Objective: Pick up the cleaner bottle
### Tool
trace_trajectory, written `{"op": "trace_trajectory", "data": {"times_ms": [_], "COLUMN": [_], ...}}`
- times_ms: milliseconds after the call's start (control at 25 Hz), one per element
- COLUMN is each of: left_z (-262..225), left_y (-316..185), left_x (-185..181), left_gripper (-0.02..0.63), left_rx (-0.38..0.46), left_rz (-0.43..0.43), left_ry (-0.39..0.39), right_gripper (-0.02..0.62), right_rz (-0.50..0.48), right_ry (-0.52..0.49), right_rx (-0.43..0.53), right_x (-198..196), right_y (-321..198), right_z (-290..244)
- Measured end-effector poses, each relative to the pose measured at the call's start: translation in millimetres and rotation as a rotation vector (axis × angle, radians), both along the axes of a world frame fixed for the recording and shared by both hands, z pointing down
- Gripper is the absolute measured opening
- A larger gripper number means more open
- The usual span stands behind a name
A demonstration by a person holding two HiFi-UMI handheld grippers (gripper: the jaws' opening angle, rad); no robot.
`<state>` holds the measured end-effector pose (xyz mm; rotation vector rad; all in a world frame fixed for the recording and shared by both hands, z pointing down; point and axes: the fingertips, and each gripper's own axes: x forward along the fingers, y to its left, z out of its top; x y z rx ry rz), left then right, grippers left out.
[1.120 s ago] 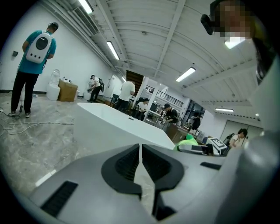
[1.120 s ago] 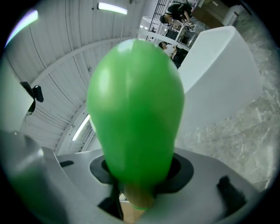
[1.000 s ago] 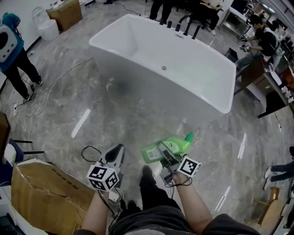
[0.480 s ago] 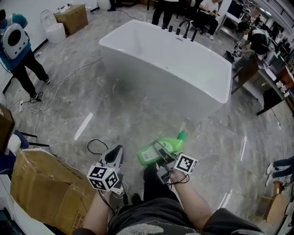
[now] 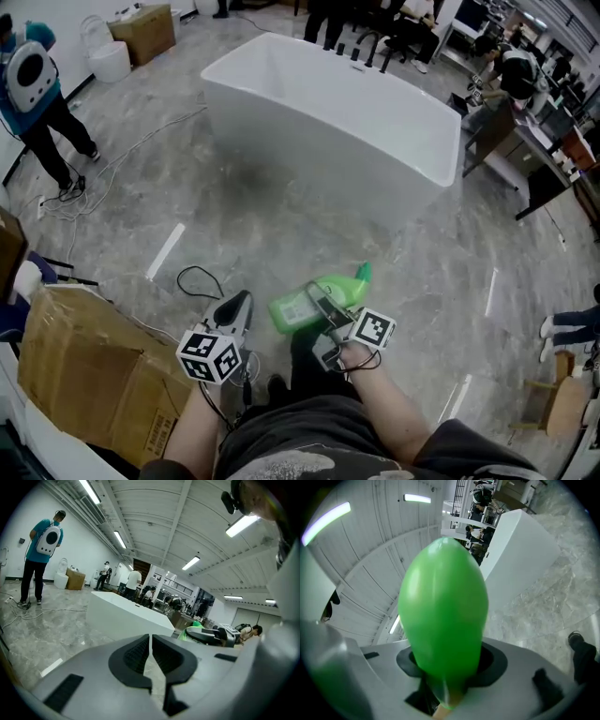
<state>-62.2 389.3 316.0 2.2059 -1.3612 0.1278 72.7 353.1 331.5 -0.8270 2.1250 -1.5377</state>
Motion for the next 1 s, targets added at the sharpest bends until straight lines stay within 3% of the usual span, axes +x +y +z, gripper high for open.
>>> {"op": "trace_trajectory", "data": {"times_ms": [600, 1000], "left_z": [-7.5, -15.3], "left_y": [60.7, 71.7], "left_x": [42.3, 44.5], "left_gripper": [0.029, 0.029], "left_rx": [0.017, 0.028], "left_rz": [0.078, 0.094], "left_ry": [-0.003, -0.004], "right_gripper": [0.193, 0.193], "right_rz": [0.15, 0.184], "right_ry": [-0.02, -0.033], "right_rx": [-0.042, -0.041], "right_x": [60.2, 69.5], "right_y": [63.5, 73.7], "right_z": [2.3, -3.7]}}
